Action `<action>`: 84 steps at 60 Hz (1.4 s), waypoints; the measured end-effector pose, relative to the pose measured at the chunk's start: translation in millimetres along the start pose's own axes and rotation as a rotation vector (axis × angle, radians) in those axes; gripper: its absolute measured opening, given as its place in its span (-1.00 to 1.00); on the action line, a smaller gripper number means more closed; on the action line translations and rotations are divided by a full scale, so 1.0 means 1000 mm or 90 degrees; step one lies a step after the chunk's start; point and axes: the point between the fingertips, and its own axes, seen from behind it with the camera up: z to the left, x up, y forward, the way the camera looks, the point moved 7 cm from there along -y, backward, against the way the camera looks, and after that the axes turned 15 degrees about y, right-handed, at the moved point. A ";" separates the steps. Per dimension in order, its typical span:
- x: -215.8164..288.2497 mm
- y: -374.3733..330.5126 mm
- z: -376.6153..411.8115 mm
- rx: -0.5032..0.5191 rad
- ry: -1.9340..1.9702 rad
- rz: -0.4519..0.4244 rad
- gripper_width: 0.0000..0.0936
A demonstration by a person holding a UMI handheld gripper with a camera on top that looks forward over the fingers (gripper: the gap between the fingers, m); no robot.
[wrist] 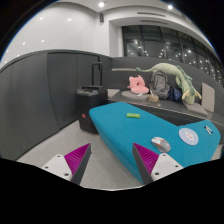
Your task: Arrange mouse
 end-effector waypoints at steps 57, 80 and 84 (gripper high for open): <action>-0.020 0.089 -0.228 -0.265 0.095 -0.009 0.82; -0.015 0.183 -0.277 -0.314 0.093 0.030 0.82; -0.012 0.193 -0.280 -0.314 0.094 0.031 0.84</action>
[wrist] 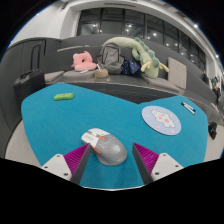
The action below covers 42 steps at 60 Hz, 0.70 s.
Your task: Arrange mouse
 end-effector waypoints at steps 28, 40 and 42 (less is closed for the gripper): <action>0.040 0.071 -0.007 -0.046 0.034 -0.005 0.83; 0.039 0.085 -0.006 -0.029 0.060 0.019 0.49; 0.038 0.085 -0.003 -0.019 0.059 0.022 0.20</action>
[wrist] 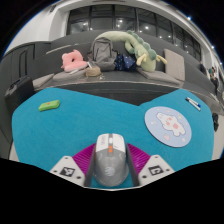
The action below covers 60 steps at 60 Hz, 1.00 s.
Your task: Arrange mouse
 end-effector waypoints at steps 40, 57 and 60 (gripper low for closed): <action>0.196 -0.016 -0.131 -0.051 0.019 -0.138 -0.28; 0.107 0.047 -0.187 -0.036 0.019 -0.007 -0.20; 0.103 0.048 -0.186 -0.037 0.010 -0.003 -0.18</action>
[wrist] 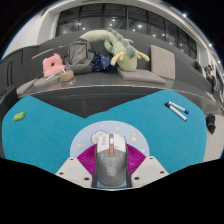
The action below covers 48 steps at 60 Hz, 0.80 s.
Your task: Arrange mouse
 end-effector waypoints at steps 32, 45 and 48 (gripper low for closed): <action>-0.018 -0.180 0.021 0.001 -0.015 -0.081 0.82; -0.082 -0.277 0.033 0.032 -0.024 -0.041 0.83; -0.091 -0.290 0.035 0.037 -0.023 -0.032 0.82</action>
